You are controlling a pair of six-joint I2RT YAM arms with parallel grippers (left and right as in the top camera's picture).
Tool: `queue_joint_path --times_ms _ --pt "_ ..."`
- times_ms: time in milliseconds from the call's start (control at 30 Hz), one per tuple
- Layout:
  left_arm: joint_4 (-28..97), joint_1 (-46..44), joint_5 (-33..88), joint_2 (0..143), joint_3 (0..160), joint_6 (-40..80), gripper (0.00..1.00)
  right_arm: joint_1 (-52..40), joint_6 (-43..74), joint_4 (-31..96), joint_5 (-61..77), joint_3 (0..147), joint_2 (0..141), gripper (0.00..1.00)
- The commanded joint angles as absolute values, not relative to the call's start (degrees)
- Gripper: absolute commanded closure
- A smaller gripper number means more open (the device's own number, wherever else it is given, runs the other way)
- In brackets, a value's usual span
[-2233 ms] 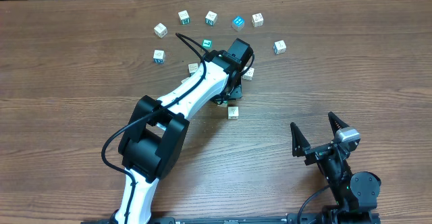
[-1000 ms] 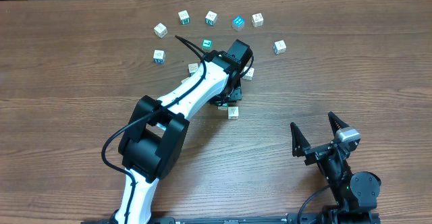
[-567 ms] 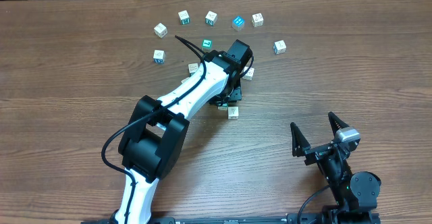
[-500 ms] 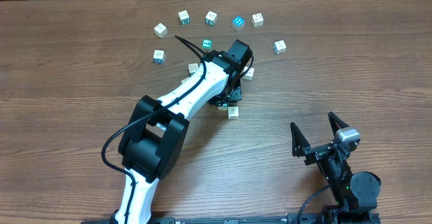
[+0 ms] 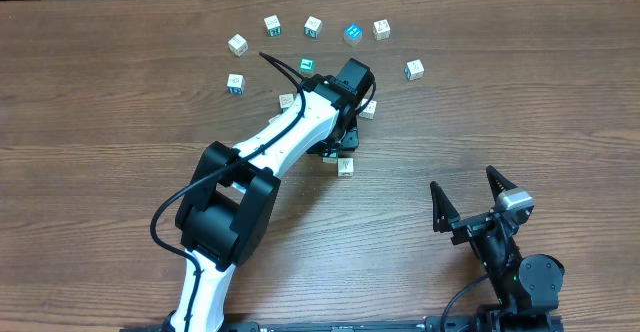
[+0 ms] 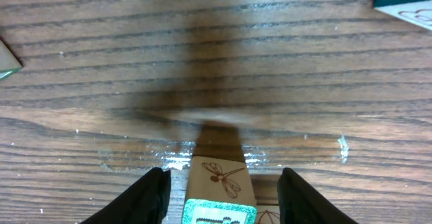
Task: Form a circle
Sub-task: 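Open the left gripper and lift it off the 4 block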
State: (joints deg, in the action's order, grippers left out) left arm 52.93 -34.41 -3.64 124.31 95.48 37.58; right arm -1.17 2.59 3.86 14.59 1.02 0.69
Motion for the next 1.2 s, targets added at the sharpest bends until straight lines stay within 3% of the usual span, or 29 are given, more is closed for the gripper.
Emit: queue_joint_path --times_ms 0,233,367,500,1167 --pt "52.3 -34.5 -4.6 125.3 95.0 38.3 0.49 -1.0 2.3 3.6 14.2 0.4 0.2 0.00" --pt "50.6 -34.2 -9.1 125.3 95.0 38.3 0.37 -1.0 2.3 3.6 14.2 0.4 0.2 0.00" --pt "50.0 -33.2 -10.9 125.3 95.0 38.3 0.15 -1.0 2.3 3.6 14.2 0.4 0.2 0.00" --pt "49.2 -32.2 -12.4 125.3 95.0 38.3 0.00 -1.0 2.3 3.6 14.2 0.4 0.2 0.00" --pt "47.9 -30.2 -12.4 125.3 95.0 37.3 0.01 -1.0 2.3 3.6 14.2 0.4 0.2 0.00"
